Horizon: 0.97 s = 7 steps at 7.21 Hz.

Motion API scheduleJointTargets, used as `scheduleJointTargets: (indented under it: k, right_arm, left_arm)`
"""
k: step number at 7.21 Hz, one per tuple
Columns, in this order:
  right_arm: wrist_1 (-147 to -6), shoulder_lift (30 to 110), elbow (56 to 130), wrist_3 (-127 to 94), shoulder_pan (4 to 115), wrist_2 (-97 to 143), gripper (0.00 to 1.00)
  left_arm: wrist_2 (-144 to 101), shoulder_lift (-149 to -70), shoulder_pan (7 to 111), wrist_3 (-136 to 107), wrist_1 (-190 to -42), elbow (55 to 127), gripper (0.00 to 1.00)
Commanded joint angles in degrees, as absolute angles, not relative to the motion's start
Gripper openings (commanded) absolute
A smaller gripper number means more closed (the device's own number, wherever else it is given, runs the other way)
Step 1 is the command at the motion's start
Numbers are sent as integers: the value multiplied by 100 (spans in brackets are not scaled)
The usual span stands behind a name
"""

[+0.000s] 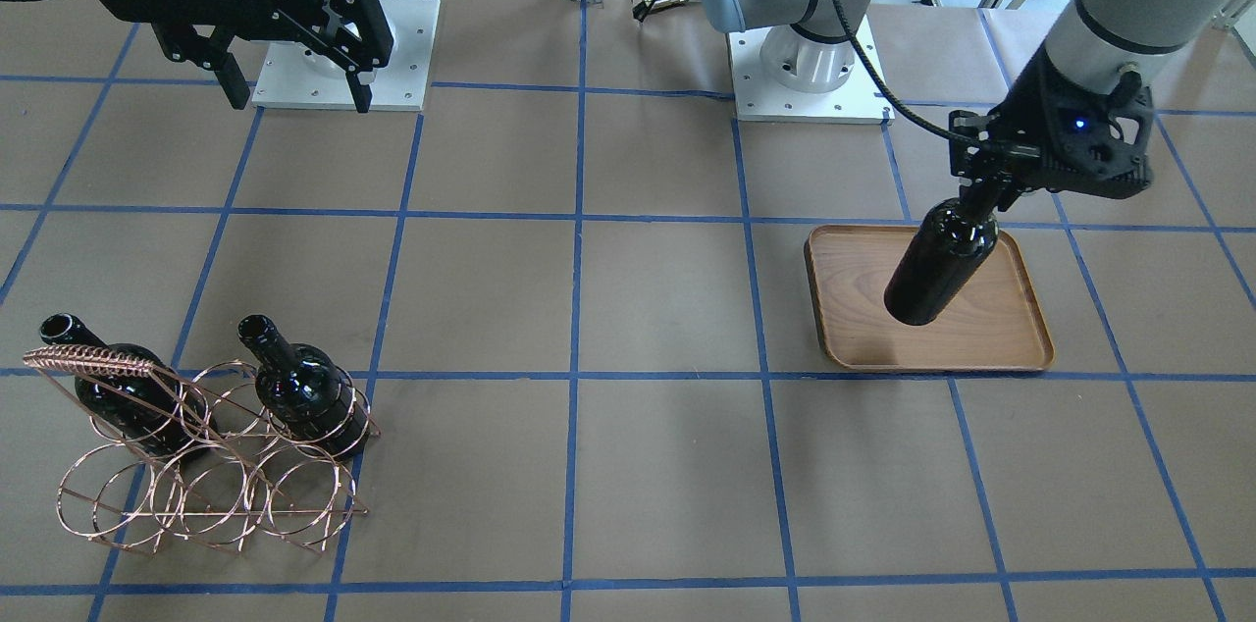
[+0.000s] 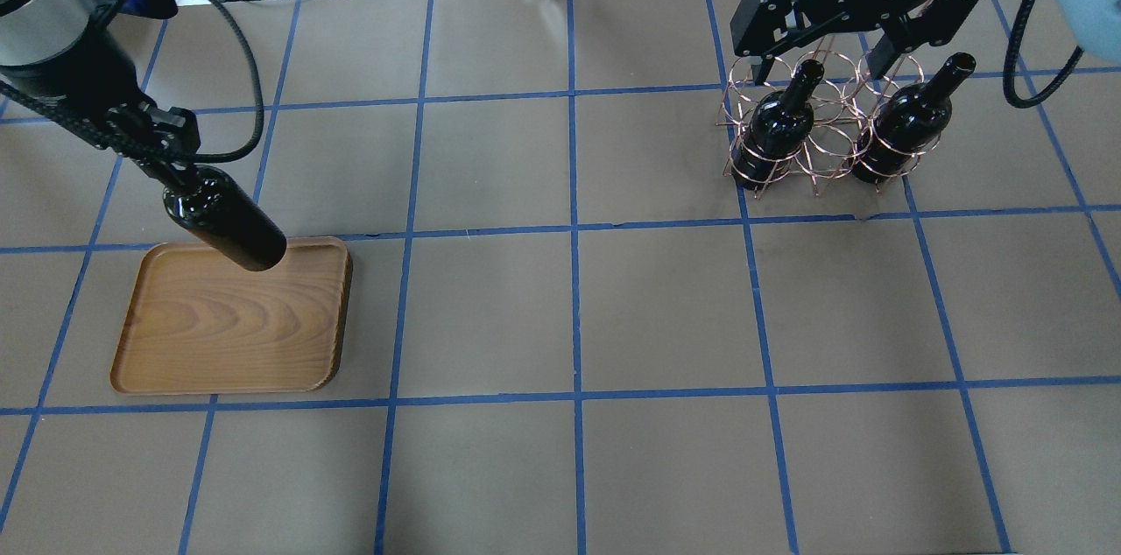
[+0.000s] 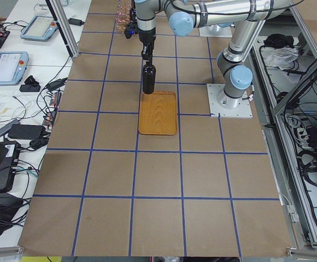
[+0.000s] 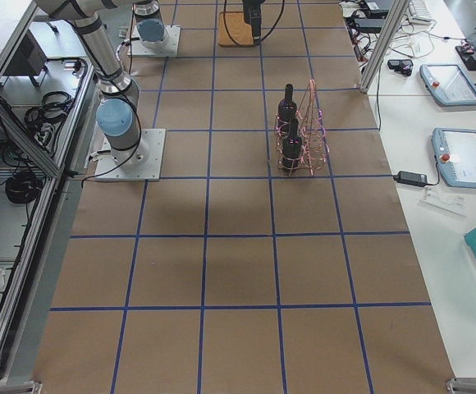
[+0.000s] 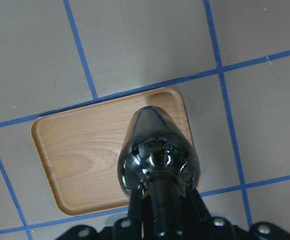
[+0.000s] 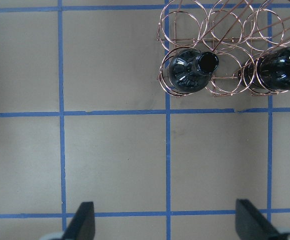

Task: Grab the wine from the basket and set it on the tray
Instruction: 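Lift the bottle with the left gripper and carry it over the wooden tray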

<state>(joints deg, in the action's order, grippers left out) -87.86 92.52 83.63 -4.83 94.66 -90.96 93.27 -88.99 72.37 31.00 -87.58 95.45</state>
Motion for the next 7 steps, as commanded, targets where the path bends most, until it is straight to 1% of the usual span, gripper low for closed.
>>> scheduleJointTargets:
  k: [1,4,7]
  right_arm:
    - [-8780,9255,8367,-483,9466,-9088,100]
    - [-8789,9255,8367,-483,9475,-9088,100]
    - [-8780,9255,8367,-483,9475,-9088,100]
  left_arm:
    - [9106,-8895,6602,3795,-8491,9886,0]
    - [9097,-8903,6338,4059,-8341,10116,0]
    - [9088,-9000,6170,4166,-8367,10178,0]
